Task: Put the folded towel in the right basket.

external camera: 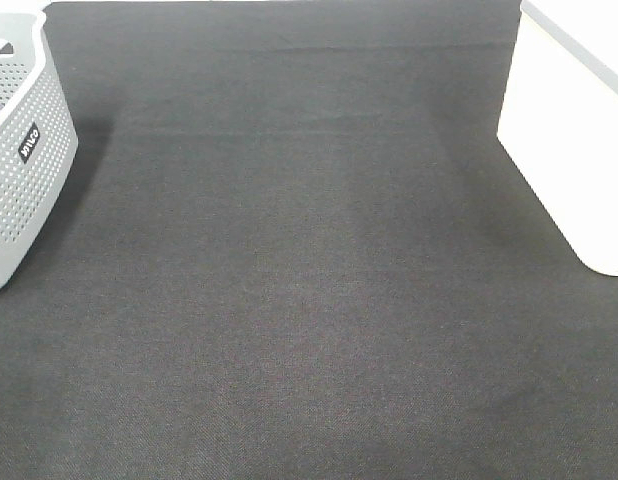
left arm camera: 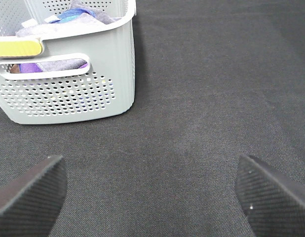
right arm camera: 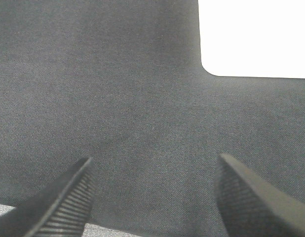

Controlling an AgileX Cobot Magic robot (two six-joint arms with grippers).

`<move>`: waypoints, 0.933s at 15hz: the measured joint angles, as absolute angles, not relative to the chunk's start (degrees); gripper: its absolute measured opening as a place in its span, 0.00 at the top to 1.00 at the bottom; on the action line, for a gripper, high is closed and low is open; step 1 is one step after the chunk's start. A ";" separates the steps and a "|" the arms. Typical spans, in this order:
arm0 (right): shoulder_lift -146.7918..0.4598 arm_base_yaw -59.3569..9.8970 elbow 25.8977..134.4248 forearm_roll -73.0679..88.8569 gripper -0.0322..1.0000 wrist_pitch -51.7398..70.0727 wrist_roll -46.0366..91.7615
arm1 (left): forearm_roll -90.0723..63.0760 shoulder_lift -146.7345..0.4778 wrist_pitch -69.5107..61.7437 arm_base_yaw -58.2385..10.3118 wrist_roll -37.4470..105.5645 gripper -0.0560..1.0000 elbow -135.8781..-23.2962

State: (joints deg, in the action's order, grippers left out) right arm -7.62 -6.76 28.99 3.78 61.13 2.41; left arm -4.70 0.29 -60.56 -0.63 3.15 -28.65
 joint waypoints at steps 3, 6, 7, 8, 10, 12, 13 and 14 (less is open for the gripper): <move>-7.62 -2.81 28.99 3.95 0.34 61.13 2.41 | -4.70 0.29 -60.56 -0.63 3.15 0.12 -28.65; -6.82 -0.69 28.99 4.01 0.34 61.13 2.41 | -4.70 0.29 -60.56 -0.63 3.15 0.12 -28.65; -5.44 -0.52 28.88 4.24 0.34 61.13 2.41 | -4.70 0.29 -60.56 -0.63 3.15 0.12 -28.65; -3.72 -0.52 28.82 4.41 0.34 61.19 2.41 | -4.70 0.29 -60.56 -0.63 3.15 0.12 -28.65; -0.17 -0.52 28.82 4.81 0.34 61.13 2.41 | -4.70 0.29 -60.56 -0.63 3.15 0.12 -28.65; 0.34 -0.52 28.82 4.93 0.34 61.13 2.41 | -4.70 0.29 -60.56 -0.63 3.15 0.12 -28.65; 0.34 -0.52 28.82 4.98 0.34 61.13 2.41 | -4.70 0.29 -60.56 -0.63 3.15 0.12 -28.65; 0.34 -0.52 28.82 5.04 0.34 61.13 2.41 | -4.70 0.29 -60.56 -0.63 3.15 0.12 -28.65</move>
